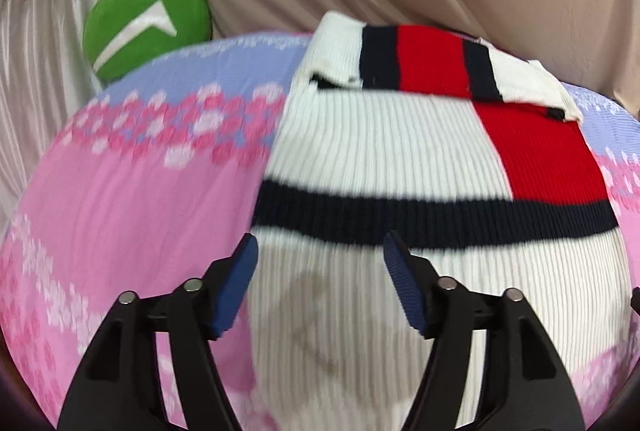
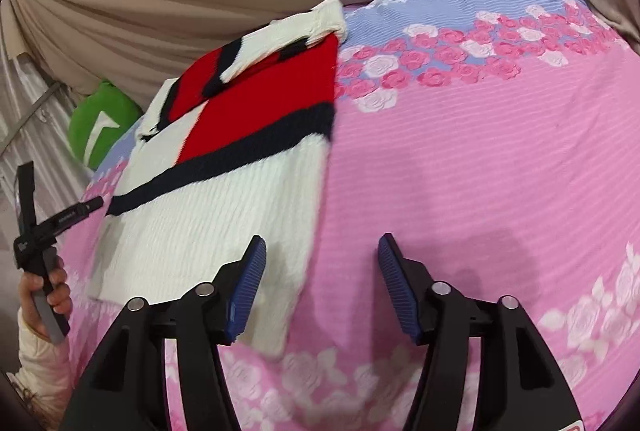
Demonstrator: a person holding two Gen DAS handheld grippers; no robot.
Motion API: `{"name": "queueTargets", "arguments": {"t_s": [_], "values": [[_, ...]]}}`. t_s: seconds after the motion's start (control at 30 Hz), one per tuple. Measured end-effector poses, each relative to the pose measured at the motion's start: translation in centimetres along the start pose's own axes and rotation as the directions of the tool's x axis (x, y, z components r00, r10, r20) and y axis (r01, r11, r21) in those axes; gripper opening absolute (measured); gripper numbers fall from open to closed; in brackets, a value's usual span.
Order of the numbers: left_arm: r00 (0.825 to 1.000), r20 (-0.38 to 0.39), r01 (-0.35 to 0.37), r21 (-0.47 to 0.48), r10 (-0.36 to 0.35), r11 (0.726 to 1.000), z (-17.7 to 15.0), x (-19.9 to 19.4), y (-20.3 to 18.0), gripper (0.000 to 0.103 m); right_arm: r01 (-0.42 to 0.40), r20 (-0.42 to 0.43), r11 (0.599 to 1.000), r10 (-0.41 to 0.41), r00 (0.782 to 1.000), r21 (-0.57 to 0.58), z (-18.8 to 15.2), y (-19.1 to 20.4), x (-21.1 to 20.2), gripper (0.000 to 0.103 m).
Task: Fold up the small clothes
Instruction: 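Grasp the sweater hem with both grippers and lift it toward the collar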
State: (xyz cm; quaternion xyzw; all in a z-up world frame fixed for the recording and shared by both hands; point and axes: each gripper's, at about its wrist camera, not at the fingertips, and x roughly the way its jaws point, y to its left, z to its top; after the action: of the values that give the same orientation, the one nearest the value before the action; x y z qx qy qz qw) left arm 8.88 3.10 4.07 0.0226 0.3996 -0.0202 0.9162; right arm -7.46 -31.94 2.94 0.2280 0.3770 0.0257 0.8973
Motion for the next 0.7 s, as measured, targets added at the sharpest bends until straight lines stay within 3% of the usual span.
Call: {"name": "queueTargets", "arguments": {"t_s": [0.2,0.4,0.63,0.7], "values": [[0.982,-0.124,0.123,-0.135,-0.140,0.983,-5.1,-0.1,3.5,0.067,-0.067,-0.022,0.998,0.067,0.998,-0.012,-2.1,1.7,-0.2,0.064],[0.974,-0.079,0.195,-0.202,-0.215,0.960,-7.1,-1.2,4.6,0.080,-0.090,-0.032,0.996,0.090,0.995,-0.023,-2.9,3.0,0.0,0.064],[0.962,-0.056,0.246,-0.237,-0.266,0.940,-6.7,-1.0,4.3,0.079,-0.176,-0.034,0.983,0.178,0.983,0.059,-2.4,2.5,0.9,0.065],[0.957,-0.055,0.263,-0.242,-0.284,0.934,-6.5,-0.8,4.3,0.070,-0.187,-0.031,0.980,0.189,0.981,0.070,-2.3,2.5,1.1,0.065]]}}
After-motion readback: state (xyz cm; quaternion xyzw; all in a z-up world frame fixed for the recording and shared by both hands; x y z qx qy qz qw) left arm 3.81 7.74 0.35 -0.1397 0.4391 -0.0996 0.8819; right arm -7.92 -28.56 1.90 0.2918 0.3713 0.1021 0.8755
